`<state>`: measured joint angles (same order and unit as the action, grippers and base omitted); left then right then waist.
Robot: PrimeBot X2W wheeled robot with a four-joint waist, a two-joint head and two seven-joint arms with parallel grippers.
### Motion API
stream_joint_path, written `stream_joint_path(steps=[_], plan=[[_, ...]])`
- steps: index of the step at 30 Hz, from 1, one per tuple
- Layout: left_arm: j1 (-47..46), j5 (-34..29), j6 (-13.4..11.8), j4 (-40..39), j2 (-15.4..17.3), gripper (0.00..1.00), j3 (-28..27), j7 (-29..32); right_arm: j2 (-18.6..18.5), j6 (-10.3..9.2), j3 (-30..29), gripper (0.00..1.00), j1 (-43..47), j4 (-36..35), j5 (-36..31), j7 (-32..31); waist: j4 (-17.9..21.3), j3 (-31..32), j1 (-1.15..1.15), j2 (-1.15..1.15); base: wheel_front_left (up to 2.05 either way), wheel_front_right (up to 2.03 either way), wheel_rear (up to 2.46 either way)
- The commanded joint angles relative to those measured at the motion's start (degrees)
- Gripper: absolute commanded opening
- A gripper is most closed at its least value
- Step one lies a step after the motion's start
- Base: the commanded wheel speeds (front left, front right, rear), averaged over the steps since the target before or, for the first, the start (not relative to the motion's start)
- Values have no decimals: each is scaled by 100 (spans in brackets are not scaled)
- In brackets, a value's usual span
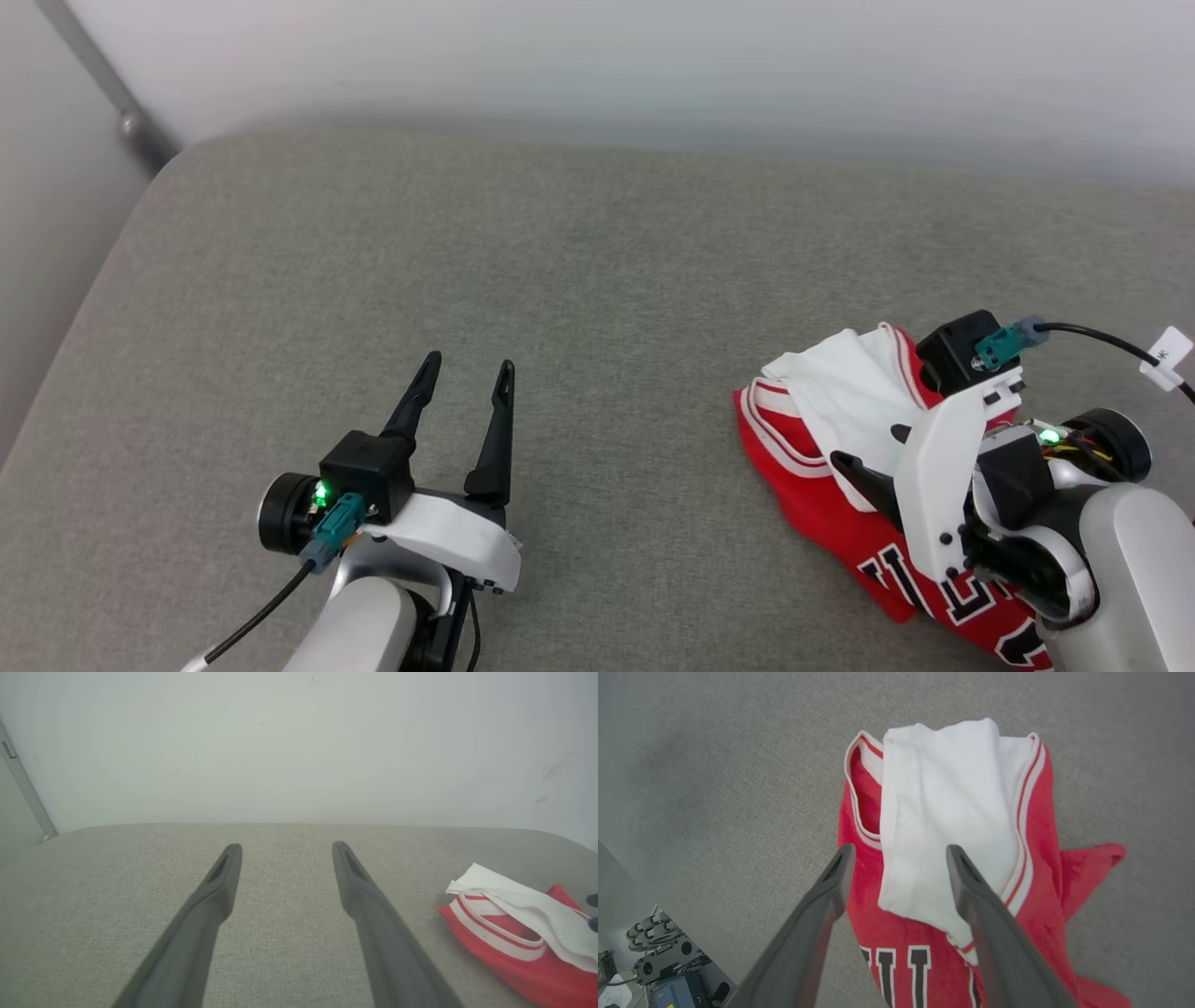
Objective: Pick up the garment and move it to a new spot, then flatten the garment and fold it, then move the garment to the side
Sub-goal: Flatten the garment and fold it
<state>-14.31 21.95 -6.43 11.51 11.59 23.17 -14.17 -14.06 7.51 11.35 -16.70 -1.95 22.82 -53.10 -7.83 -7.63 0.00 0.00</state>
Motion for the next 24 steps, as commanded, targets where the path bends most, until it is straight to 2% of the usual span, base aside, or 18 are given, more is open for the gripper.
stream_joint_path(steps=[1, 9, 10, 11, 12, 13, 19, 24], plan=[[-83, -14, 29, 35, -39, 100, -9, -33, -86, -4, 78, 100, -134, 108, 25, -62, -169, -151, 0, 0, 0, 0, 0], [-232, -55, 83, 141, -163, 100, -48, -91, -232, -4, 322, 100, -459, 786, -16, -164, -341, -348, 0, 0, 0, 0, 0], [-236, -55, 90, 156, -176, 100, -53, -97, -269, -3, 340, 81, -473, 843, -27, -172, -342, -360, 0, 0, 0, 0, 0], [-240, -48, 94, 169, -186, 100, -65, -98, -279, -4, 345, 40, -485, 884, -9, -163, -338, -369, 0, 0, 0, 0, 0], [-238, -51, 104, 186, -192, 100, -79, -101, -287, -3, 360, 17, -500, 910, 21, -152, -327, -370, 0, 0, 0, 0, 0], [-231, -55, 110, 200, -195, 100, -97, -105, -306, -4, 362, 0, -529, 912, 38, -122, -307, -367, 0, 0, 0, 0, 0], [-145, -102, 127, 252, -178, 100, -174, -113, -373, -4, 236, 0, -670, 763, 62, 197, -115, -195, 0, 0, 0, 0, 0], [-43, -119, 129, 240, -122, 100, -217, -109, -347, -4, -317, 0, -504, 594, 20, 381, 91, 0, 0, 0, 0, 0, 0]])
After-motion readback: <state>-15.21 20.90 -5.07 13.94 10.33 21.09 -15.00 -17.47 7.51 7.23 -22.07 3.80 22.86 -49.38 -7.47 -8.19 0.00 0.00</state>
